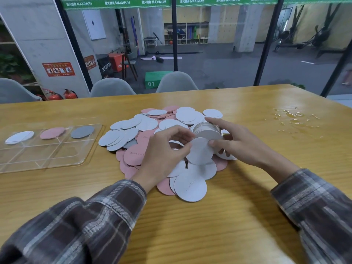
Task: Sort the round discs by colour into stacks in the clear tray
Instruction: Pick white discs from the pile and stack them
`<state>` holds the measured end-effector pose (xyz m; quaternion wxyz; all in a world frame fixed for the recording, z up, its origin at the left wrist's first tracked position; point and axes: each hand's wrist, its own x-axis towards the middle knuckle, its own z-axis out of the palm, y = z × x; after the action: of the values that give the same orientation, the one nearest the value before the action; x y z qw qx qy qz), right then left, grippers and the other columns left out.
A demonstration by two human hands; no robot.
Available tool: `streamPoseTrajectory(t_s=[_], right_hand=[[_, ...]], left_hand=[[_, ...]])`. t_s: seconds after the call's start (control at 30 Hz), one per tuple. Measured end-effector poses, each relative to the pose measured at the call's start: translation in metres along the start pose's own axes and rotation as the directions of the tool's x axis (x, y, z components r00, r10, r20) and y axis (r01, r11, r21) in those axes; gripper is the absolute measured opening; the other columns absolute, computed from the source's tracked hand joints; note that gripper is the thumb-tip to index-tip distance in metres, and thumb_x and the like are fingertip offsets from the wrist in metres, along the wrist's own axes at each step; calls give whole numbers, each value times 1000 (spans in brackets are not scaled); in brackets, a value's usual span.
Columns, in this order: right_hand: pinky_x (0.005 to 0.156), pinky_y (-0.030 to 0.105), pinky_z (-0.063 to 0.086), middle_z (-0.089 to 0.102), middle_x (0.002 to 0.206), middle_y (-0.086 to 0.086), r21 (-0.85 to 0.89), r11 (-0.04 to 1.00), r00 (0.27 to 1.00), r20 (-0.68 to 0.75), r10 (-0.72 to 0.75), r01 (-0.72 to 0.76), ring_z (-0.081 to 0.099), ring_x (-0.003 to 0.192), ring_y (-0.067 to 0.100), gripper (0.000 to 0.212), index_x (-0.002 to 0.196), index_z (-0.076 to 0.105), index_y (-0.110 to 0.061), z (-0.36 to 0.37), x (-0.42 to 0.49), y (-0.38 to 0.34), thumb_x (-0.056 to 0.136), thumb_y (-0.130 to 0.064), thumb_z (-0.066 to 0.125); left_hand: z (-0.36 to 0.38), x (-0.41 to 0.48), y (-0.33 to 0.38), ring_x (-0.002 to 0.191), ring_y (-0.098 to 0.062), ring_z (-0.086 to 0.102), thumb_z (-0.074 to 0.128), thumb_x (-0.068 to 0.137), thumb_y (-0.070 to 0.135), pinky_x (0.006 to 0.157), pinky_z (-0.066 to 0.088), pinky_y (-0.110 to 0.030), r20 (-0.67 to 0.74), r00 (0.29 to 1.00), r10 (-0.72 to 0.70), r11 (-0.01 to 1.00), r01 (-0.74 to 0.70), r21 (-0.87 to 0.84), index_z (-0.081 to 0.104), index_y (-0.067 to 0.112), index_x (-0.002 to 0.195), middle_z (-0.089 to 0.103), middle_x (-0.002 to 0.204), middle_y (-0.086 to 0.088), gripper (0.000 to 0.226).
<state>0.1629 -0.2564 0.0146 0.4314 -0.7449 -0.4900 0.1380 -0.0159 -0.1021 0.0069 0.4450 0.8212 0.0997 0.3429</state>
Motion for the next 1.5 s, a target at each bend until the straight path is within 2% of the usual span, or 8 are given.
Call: streamPoseTrajectory(t_s=[0.53, 0.63, 0.73, 0.83, 0.97, 1.2, 1.4, 1.5], right_hand=[[77, 29, 54, 64, 118, 2, -192, 980, 997, -45, -68, 59, 62, 77, 14, 76, 151, 42, -36, 2, -1, 1, 85, -36, 79], [68, 19, 48, 63, 119, 0, -198, 978, 997, -43, -71, 61, 60, 71, 8, 72, 150, 45, -32, 2, 0, 1, 86, -34, 79], [74, 29, 53, 64, 121, -1, -159, 986, 996, -59, -63, 53, 64, 78, 17, 73, 149, 47, -33, 2, 0, 1, 85, -36, 81], [79, 30, 53, 67, 117, -2, -164, 986, 996, -82, -47, 33, 65, 79, 15, 74, 150, 47, -30, 0, 0, 0, 84, -37, 81], [74, 22, 49, 70, 113, -1, -182, 983, 994, -99, -45, 26, 63, 75, 10, 73, 149, 48, -30, 1, -1, -2, 84, -36, 81], [83, 39, 54, 73, 108, 9, -145, 989, 996, -87, -23, 10, 68, 80, 21, 73, 148, 48, -34, 1, 0, -2, 83, -36, 82], [78, 41, 58, 72, 111, 4, -97, 995, 999, -39, -11, 7, 63, 68, 14, 68, 146, 52, -34, -1, -1, -4, 84, -26, 79], [76, 49, 60, 65, 123, -5, -48, 999, 1000, -12, -6, 5, 67, 77, 25, 69, 145, 53, -34, 1, -3, -8, 81, -27, 78]], left_hand=[[2, 0, -3, 86, -12, 71, 81, 86, 4, 69, 56, -17, -109, 992, 63, 997, -58, 57, 71, 13, 87, 73, 85, 6, 13], [2, -4, -8, 81, -8, 63, 86, 82, 23, 68, 45, -15, -6, 997, 82, 964, -78, 253, 70, 23, 80, 68, 81, 13, 17], [5, -9, -13, 89, -2, 60, 85, 75, 52, 78, 49, -27, 161, 987, 15, 909, -81, 408, 73, 31, 87, 63, 88, 17, 26], [5, -10, -11, 97, -3, 56, 84, 73, 60, 86, 52, -35, 201, 979, -29, 883, -69, 464, 77, 35, 100, 57, 94, 19, 38], [1, -10, -7, 95, 0, 54, 88, 72, 55, 87, 51, -31, 219, 972, -85, 904, -18, 427, 79, 35, 106, 59, 96, 17, 40], [-4, -8, 0, 64, -5, 54, 87, 78, 17, 64, 46, -16, 146, 981, -127, 979, 100, 179, 75, 27, 86, 69, 82, 6, 18], [-3, -4, -4, 72, -16, 67, 85, 83, 13, 65, 55, -22, -5, 996, -89, 994, 89, 62, 72, 22, 87, 69, 77, 7, 17], [-1, -5, -5, 71, -17, 69, 85, 84, 16, 66, 59, -27, -28, 997, -76, 994, 78, 81, 71, 20, 87, 70, 76, 4, 15]])
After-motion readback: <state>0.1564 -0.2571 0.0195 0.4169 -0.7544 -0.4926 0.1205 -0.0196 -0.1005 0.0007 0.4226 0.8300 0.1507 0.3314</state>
